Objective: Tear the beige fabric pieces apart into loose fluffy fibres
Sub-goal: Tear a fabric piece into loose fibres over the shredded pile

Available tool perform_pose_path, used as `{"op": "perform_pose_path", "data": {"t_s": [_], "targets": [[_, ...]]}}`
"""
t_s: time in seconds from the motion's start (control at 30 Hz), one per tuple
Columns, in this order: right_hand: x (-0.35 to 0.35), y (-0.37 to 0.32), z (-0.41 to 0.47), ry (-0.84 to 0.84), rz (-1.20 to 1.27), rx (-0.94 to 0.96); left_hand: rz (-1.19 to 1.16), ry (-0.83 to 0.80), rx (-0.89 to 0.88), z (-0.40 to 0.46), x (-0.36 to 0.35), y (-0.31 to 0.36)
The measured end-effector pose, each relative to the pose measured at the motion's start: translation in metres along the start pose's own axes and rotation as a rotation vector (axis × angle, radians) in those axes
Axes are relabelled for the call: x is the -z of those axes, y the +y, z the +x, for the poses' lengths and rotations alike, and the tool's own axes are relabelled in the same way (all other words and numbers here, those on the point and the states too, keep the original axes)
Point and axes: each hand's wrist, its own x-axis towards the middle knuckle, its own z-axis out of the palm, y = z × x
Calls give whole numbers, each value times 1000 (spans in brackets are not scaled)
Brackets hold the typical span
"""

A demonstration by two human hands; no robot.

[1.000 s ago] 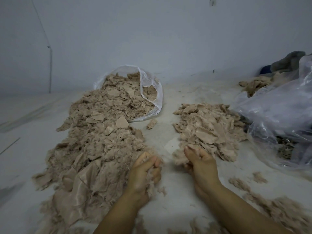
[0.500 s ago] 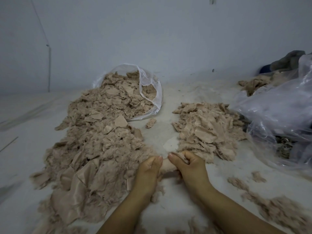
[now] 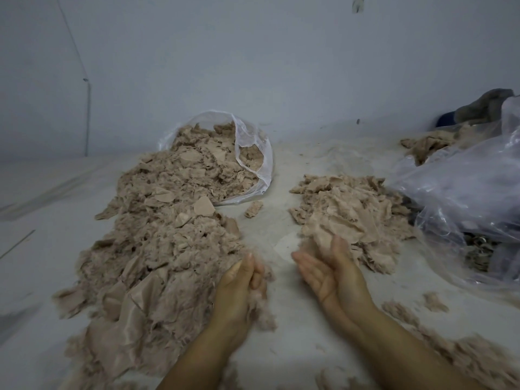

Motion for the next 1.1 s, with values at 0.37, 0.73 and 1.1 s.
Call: {"op": "perform_pose_path", "data": {"t_s": [0.37,0.73,1.1], "targets": [[-3,23,-10,-179,-756,63,-19,-58,-33,5,-8,8],[2,20,-5,-164,-700,59,32,-29,-78,13,-9,-4],[3,19,-8,-228,-989,624,316,-213,169,-1,-1,-4]]}}
